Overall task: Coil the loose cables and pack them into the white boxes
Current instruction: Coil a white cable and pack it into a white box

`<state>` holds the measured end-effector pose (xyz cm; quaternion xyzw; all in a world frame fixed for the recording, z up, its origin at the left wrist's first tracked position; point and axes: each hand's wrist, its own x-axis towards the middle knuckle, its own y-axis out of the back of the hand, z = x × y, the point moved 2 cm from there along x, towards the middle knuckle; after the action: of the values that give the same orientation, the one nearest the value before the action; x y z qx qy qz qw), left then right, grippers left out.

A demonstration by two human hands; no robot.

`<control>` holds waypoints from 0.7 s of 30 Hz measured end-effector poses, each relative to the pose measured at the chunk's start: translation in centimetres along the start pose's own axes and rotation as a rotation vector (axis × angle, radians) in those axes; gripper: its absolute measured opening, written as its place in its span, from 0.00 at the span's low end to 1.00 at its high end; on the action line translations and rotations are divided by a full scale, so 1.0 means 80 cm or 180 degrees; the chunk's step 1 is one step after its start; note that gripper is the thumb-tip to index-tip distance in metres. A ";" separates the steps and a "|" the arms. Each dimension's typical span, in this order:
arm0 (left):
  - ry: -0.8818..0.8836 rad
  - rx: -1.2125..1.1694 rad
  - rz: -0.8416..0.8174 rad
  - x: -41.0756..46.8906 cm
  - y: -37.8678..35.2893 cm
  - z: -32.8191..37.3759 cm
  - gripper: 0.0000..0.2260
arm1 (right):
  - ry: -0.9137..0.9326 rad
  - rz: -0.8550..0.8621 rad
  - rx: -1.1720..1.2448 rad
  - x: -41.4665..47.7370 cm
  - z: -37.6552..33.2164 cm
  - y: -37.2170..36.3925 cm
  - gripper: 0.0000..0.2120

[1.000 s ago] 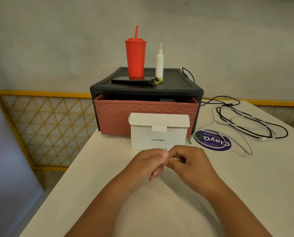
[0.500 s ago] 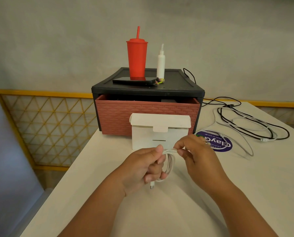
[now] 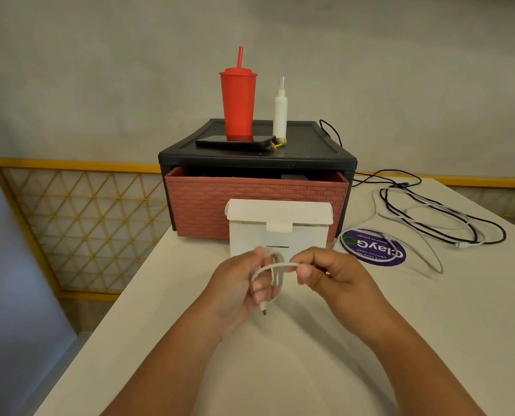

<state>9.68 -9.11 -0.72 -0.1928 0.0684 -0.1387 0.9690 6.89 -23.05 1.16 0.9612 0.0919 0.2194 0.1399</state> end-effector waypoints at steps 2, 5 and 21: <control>-0.0205 -0.0547 0.0215 0.004 0.007 0.004 0.16 | -0.0224 -0.0440 0.0193 -0.003 -0.003 -0.001 0.11; -0.0435 -0.1265 0.0330 0.006 0.023 0.016 0.16 | -0.0675 -0.1079 -0.0151 -0.008 0.001 0.001 0.10; 0.0100 -0.1839 -0.0479 -0.007 0.007 0.017 0.16 | -0.1569 0.1227 0.2593 0.004 0.018 -0.007 0.09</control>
<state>9.55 -7.93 0.36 -0.4629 0.1056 -0.1879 0.8598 7.79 -22.79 -0.12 0.9603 -0.0447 -0.0455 -0.2715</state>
